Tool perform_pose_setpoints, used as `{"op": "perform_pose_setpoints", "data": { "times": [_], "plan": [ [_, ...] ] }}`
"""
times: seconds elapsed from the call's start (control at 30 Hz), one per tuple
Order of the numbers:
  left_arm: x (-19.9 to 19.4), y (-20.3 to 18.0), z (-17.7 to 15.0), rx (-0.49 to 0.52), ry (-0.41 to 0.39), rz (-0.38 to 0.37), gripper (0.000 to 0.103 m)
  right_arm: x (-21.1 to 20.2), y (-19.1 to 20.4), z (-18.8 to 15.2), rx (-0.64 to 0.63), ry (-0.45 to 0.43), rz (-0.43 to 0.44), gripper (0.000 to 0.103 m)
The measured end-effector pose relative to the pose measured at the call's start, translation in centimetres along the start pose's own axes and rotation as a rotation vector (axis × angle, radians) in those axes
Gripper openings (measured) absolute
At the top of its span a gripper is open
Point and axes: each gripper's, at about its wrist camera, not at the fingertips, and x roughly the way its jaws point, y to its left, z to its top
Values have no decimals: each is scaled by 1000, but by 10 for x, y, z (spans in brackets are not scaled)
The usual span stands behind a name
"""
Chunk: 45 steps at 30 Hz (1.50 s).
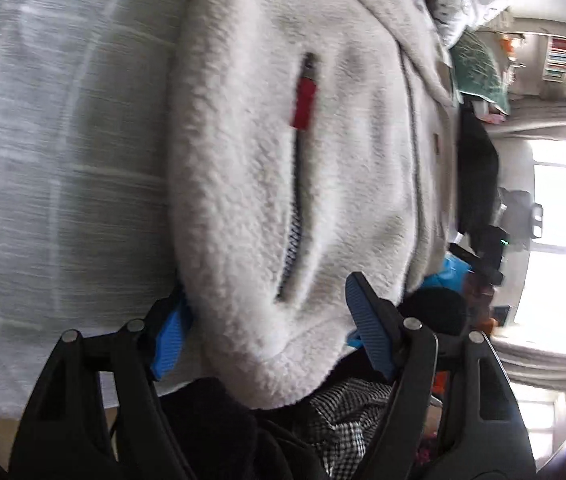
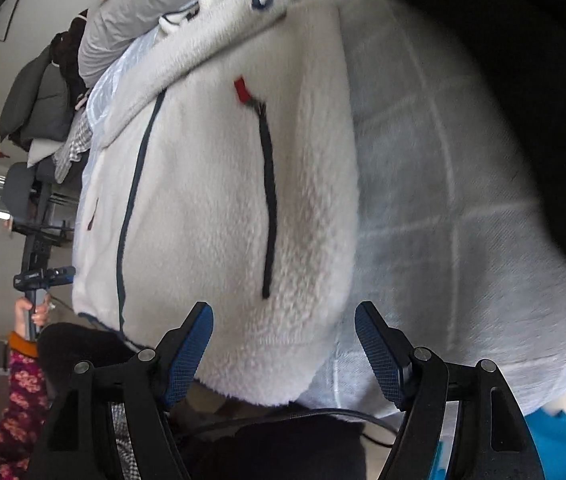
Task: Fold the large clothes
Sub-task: 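Grasp the jacket hem with the right tool while the left tool grasps the hem, then lift the hem with both tools and fold it over the jacket body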
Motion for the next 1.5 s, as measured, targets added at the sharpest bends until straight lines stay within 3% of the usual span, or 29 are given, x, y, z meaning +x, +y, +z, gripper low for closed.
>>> {"op": "perform_pose_setpoints", "data": {
  "times": [0.13,0.23,0.3,0.37,0.4,0.57,0.77,0.97,1.23,1.5],
  "plan": [
    [15,-7,-3,21,81,-33,65,19,0,0,24,74,44,64],
    [22,-16,-6,56,129,0,61,23,6,0,6,105,33,56],
    [26,-23,-9,81,160,20,53,28,14,0,-26,136,12,44],
    [28,-29,-14,91,184,39,31,30,24,0,-76,148,-19,35],
    [29,-31,-15,89,182,52,29,30,29,0,-99,145,-28,30],
    [10,-48,-24,106,64,98,21,9,51,-2,-200,49,-28,21],
    [-21,-85,-28,184,-99,94,21,-25,80,1,-263,-84,-30,20],
    [-50,-109,-11,230,-255,80,19,-56,107,17,-309,-211,-46,19],
    [-92,-137,39,284,-486,78,19,-98,115,65,-275,-394,-29,19],
    [-112,-158,129,269,-660,104,20,-109,111,145,-196,-529,-67,19]
  ]
}}
